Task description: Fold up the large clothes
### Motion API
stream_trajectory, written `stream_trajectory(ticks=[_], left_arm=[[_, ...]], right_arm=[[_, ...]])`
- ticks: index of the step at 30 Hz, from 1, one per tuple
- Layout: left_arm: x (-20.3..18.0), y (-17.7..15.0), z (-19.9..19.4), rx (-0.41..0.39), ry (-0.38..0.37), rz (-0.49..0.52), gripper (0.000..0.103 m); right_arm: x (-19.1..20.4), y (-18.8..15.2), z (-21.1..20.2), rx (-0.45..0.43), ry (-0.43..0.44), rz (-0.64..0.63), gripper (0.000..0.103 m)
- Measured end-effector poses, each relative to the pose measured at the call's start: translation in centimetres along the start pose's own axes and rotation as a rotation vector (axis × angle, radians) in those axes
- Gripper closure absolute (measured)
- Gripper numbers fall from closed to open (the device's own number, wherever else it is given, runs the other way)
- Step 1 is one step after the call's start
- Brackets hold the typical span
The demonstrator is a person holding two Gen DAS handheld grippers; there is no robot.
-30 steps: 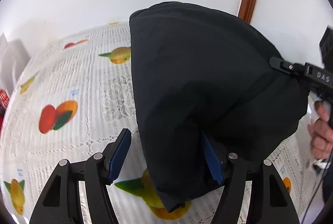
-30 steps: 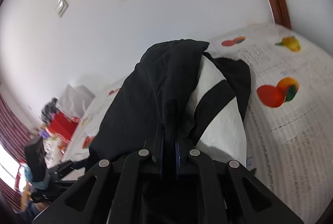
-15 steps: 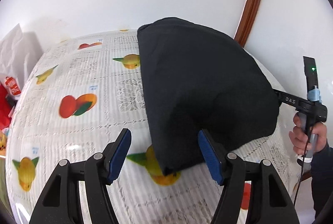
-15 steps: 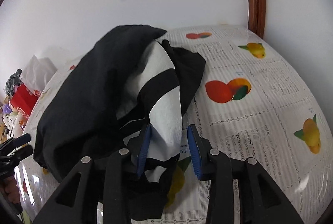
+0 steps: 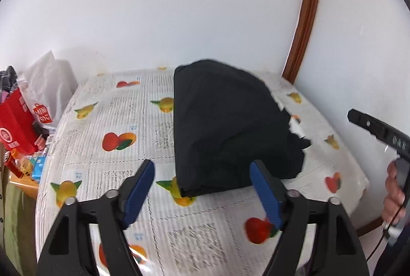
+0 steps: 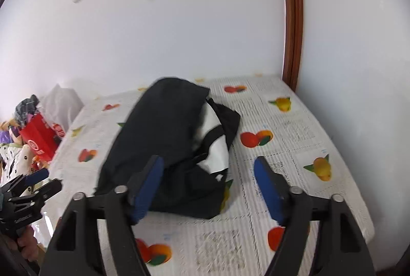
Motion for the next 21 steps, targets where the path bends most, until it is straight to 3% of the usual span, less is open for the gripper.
stream_trajectory(ticks=[3, 8, 14, 21], left_arm=[[-1.2, 0.3, -2.5, -0.022, 0.023, 0.01, 0.016], [-2.3, -0.2, -6.1, -0.029, 0.043, 0.019, 0.014], [-2.8, -0.9, -8.4, -0.046, 0.076, 0.036, 0.013], [-2.9, -0.9, -9.2, -0.067, 0.089, 0.04, 0.012]], right_arm=[[0.8, 0.2, -3.6, -0.034, -0.005, -0.004, 0.02], [1.0, -0.2, -7.8, -0.079, -0.053, -0.011, 0.007], [0.6, -0.9, -11.6, -0.104, -0.075, -0.009, 0.006], [0.5, -1.2, -12.5, -0.103, -0.093, -0.013, 0.006]])
Point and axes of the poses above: each gripper's, at about its wrist camera, not at the fingertips, and z roughly the way its jaws point, x to its left, y to its top, the point moved 4 cm from there along z, roughly the way its jaws point, and after that the axes turned 9 degrees about -x, right-handed, at the moved point
